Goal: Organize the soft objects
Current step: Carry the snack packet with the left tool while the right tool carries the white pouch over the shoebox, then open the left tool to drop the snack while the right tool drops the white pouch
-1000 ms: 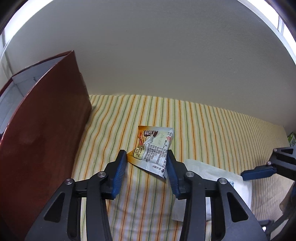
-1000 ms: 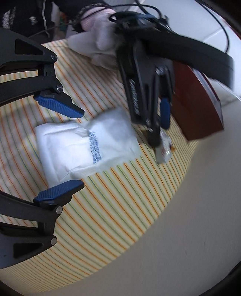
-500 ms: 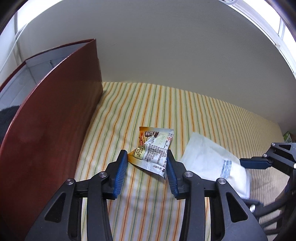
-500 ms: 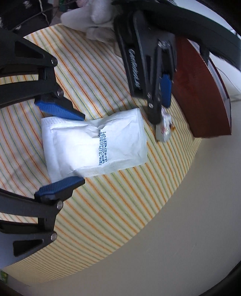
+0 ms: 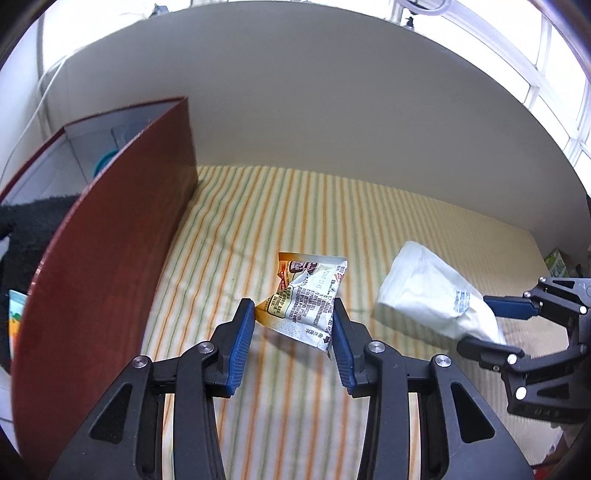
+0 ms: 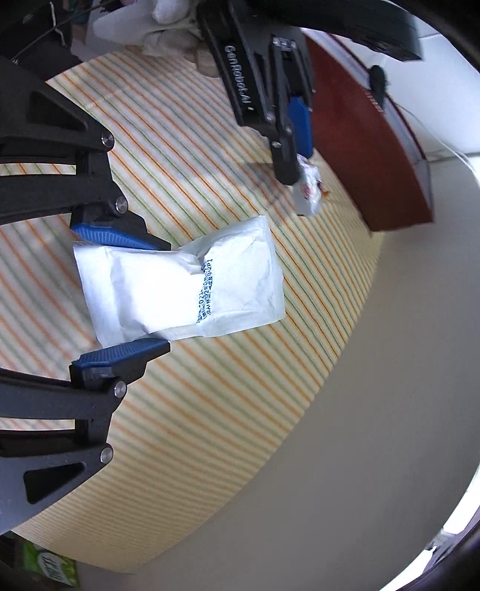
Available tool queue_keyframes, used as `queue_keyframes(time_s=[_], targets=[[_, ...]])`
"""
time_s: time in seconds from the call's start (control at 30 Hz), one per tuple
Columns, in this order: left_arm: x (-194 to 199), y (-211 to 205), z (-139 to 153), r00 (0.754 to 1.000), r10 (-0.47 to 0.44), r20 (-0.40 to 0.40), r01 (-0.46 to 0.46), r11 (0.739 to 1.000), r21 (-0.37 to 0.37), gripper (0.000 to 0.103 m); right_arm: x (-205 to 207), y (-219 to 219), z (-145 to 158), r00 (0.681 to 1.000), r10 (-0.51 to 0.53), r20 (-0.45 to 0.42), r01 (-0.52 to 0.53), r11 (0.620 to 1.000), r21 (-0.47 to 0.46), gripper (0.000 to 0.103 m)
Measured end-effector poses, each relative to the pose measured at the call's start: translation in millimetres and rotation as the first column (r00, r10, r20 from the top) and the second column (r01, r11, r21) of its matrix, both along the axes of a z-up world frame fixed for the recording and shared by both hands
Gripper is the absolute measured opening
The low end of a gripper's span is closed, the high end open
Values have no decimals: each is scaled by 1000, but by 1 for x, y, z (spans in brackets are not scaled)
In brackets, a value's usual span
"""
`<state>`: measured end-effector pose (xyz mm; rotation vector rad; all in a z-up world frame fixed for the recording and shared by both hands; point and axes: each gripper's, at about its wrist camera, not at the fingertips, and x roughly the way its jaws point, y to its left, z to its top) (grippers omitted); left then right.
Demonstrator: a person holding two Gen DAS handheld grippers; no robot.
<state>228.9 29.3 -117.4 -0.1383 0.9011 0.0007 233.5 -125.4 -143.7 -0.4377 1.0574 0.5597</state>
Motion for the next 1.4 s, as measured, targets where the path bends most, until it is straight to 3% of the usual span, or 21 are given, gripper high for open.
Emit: queue_keyframes(time_s=[0.33,0.57,0.87,1.4], targets=[[-28,-3,33,996,-46,70,46,999,1,39,-17,-10,26,998,-31,58,30,999,17,41],[-69,36,67,988,-22,150,20,1000,15,39,-23,5,78,991,-5,133,-7,996,93,41],[-114,105,81,980,70,187,-81,995,51,39,-19,76,121,976,85,203,-113,985,130,42],[-119,148,73,979,129,155,-137,990,45,39,21,234,111,961,188,202,-212,972,104,42]])
